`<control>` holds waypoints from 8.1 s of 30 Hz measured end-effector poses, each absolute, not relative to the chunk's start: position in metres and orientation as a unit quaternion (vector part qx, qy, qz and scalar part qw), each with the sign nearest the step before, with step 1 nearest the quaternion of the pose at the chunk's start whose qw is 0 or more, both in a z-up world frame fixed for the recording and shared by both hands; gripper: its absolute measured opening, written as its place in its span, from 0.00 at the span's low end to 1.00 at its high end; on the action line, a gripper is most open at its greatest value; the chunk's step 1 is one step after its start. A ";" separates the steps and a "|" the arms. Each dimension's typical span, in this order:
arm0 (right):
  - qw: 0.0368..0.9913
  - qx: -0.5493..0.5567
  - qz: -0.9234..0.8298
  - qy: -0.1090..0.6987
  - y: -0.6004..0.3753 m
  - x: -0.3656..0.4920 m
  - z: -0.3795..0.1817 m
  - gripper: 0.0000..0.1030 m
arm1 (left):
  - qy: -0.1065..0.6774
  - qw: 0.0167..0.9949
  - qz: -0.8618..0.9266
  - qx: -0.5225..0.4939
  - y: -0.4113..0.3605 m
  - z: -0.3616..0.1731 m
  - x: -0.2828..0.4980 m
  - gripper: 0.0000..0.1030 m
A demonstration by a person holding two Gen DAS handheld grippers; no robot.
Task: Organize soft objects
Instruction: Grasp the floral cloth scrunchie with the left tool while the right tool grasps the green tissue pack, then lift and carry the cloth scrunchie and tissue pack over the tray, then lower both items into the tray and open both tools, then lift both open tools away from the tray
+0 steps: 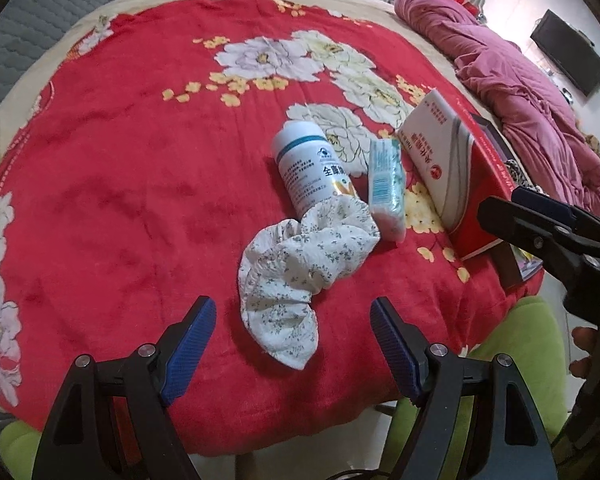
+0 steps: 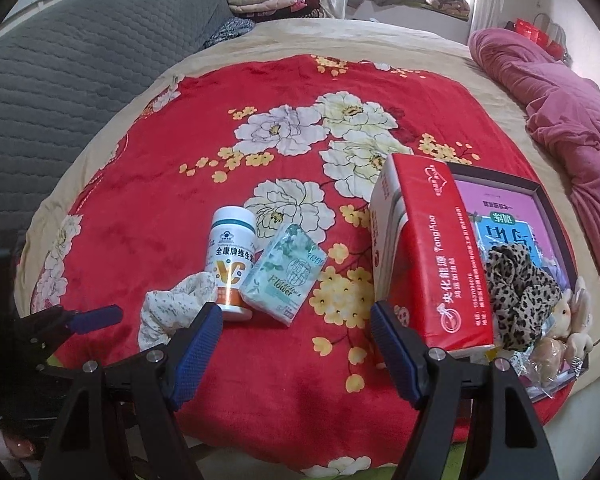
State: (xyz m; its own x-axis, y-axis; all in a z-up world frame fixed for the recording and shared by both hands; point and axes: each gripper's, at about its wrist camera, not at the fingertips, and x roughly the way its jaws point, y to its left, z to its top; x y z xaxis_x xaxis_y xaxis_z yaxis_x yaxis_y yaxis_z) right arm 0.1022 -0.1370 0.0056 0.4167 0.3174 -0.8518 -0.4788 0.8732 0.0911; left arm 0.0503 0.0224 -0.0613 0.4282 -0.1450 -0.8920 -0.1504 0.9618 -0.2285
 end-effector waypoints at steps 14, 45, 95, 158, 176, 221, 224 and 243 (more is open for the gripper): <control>0.832 -0.098 0.199 0.508 -0.105 0.123 -0.026 0.73 | 0.534 0.832 0.033 -0.147 0.050 -0.085 0.064 0.78; 0.813 -0.053 0.080 0.575 -0.085 0.179 -0.081 0.68 | 0.528 0.836 0.008 -0.146 0.055 -0.103 0.081 0.78; 0.814 -0.045 0.175 0.553 -0.117 0.155 -0.053 0.24 | 0.500 0.838 -0.022 -0.218 0.063 -0.089 0.078 0.15; 0.833 0.175 0.132 0.508 -0.433 0.203 -0.029 0.24 | 0.547 0.820 -0.167 -0.019 -0.265 -0.031 0.256 0.18; 0.860 0.113 0.098 0.488 -0.431 0.201 -0.021 0.52 | 0.545 0.823 -0.159 0.001 -0.270 -0.038 0.259 0.53; 0.902 0.091 -0.006 0.421 -0.392 0.058 0.055 0.80 | 0.440 0.885 -0.150 -0.031 -0.188 0.053 0.106 0.78; 0.904 0.079 -0.007 0.421 -0.383 0.049 0.055 0.80 | 0.446 0.883 -0.147 -0.025 -0.182 0.048 0.094 0.78; 0.902 0.091 -0.037 0.421 -0.363 -0.005 0.049 0.80 | 0.448 0.884 -0.130 -0.023 -0.170 0.041 0.040 0.78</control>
